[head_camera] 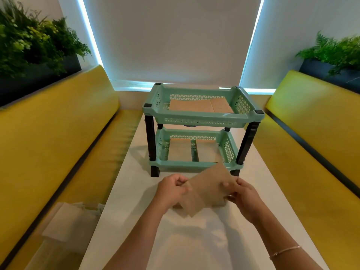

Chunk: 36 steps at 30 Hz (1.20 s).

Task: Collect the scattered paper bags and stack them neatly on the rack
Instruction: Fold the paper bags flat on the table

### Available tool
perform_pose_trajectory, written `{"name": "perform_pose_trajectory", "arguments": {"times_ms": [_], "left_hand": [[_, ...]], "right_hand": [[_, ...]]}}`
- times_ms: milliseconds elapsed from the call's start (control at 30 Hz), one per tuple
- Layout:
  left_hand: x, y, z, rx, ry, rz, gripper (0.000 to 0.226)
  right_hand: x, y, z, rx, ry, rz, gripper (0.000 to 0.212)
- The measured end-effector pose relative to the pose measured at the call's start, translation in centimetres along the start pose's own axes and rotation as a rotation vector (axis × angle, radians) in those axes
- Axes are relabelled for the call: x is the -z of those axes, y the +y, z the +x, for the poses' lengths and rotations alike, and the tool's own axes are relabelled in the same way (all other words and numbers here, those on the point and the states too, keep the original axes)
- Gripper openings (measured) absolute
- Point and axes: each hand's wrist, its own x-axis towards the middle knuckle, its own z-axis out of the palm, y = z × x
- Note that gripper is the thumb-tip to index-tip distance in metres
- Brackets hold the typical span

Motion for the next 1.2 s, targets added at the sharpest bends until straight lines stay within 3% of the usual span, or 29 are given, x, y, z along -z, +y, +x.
{"name": "perform_pose_trajectory", "arguments": {"times_ms": [100,167,233,367,500,867,1067,1200], "left_hand": [[0.5,1.1,1.7,0.192,-0.016,-0.408,0.015],[0.5,1.6,3.3,0.239,0.053,-0.461,0.013],[0.5,2.0,5.2,0.208,0.166,-0.318,0.014],[0.7,3.3,8.9,0.108,0.321,0.085,0.003],[0.6,3.8,12.0,0.078,0.385,0.376,0.020],[0.1,2.2,14.9,0.226,0.345,0.561,0.037],[-0.2,2.4,15.1,0.273,0.328,0.584,0.039],[-0.1,2.6,15.5,0.348,0.290,0.591,0.040]], "right_hand": [[-1.7,-1.4,2.2,-0.070,-0.154,0.068,0.050],[-3.2,-1.7,3.8,-0.086,-0.154,0.071,0.043],[-4.9,-2.3,5.7,-0.076,-0.079,0.015,0.030],[-7.6,-3.8,9.9,-0.036,0.054,-0.194,0.029],[-9.5,-5.1,12.7,0.066,0.025,-0.401,0.023],[-11.4,-2.8,17.4,-0.005,0.095,-0.696,0.068],[-11.7,-2.2,18.1,0.000,0.088,-0.833,0.065],[-11.8,-2.2,18.1,-0.022,0.063,-0.897,0.077]]}}
